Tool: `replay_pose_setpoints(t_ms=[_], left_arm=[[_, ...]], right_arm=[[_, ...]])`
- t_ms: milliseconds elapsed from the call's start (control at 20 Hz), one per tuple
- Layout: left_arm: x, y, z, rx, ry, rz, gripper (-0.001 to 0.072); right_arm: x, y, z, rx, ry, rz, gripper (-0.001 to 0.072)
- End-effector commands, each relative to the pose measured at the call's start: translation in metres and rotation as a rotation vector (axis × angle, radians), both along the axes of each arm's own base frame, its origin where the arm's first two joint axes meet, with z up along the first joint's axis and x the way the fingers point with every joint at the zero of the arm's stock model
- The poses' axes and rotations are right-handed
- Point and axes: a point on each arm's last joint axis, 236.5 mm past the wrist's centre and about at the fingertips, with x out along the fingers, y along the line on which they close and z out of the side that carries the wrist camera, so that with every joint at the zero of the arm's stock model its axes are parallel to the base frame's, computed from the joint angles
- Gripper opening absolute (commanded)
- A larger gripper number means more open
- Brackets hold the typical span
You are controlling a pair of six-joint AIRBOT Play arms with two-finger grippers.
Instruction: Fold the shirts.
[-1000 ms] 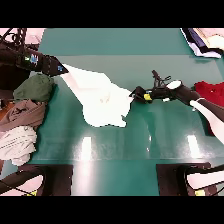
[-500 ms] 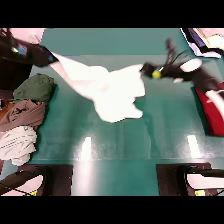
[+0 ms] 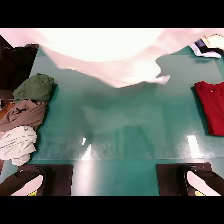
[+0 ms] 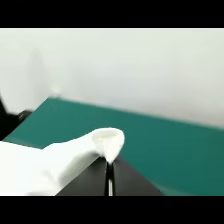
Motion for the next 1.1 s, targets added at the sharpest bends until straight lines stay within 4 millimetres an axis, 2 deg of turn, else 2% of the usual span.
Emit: replay_pose_setpoints(t_ms=[0, 150, 250, 300, 350, 400, 450, 550, 600, 700, 800, 850, 950, 1050], left_arm=[[-0.063, 0.009, 0.060, -0.054, -0.206, 0.017, 0.0023], [-0.113, 0.016, 0.093, -0.106, -0.329, 0.022, 0.0023], [-0.128, 0.017, 0.097, -0.132, -0.337, 0.020, 0.0023], [-0.125, 0.017, 0.090, -0.122, -0.311, 0.019, 0.0023], [-0.115, 0.016, 0.074, -0.108, -0.251, 0.023, 0.0022], [-0.101, 0.015, 0.054, -0.107, -0.174, 0.028, 0.0023], [-0.079, 0.012, 0.024, -0.088, -0.075, 0.031, 0.0023], [-0.035, 0.007, -0.048, -0.053, 0.142, 0.034, 0.0023], [-0.017, 0.005, -0.087, -0.037, 0.250, 0.035, 0.0023], [0.017, 0.000, -0.176, -0.009, 0.490, 0.034, 0.0023], [0.038, -0.003, -0.262, 0.014, 0.706, 0.039, 0.0023], [0.049, -0.004, -0.303, 0.019, 0.796, 0.048, 0.0023], [0.074, -0.004, -0.366, 0.034, 0.890, 0.064, 0.0023], [0.109, -0.003, -0.409, 0.040, 0.905, 0.084, 0.0024]], right_arm=[[-0.086, -0.022, 0.073, -0.093, -0.209, -0.138, 0.0017], [-0.129, -0.042, 0.105, -0.124, -0.309, -0.279, 0.0016], [-0.135, -0.056, 0.108, -0.150, -0.301, -0.357, 0.0016], [-0.132, -0.064, 0.104, -0.142, -0.270, -0.382, 0.0016], [-0.124, -0.070, 0.097, -0.139, -0.230, -0.390, 0.0016], [-0.111, -0.072, 0.085, -0.131, -0.177, -0.367, 0.0016], [-0.095, -0.070, 0.071, -0.110, -0.116, -0.321, 0.0016], [-0.049, -0.063, 0.023, -0.058, 0.063, -0.201, 0.0016], [-0.022, -0.059, -0.013, -0.051, 0.176, -0.152, 0.0016], [0.027, -0.061, -0.100, -0.074, 0.436, -0.142, 0.0016], [0.064, -0.054, -0.189, -0.130, 0.664, -0.121, 0.0016], [0.079, -0.048, -0.227, -0.143, 0.749, -0.099, 0.0016], [0.112, -0.034, -0.295, -0.134, 0.856, -0.068, 0.0016], [0.144, -0.027, -0.341, -0.107, 0.886, -0.081, 0.0016]])
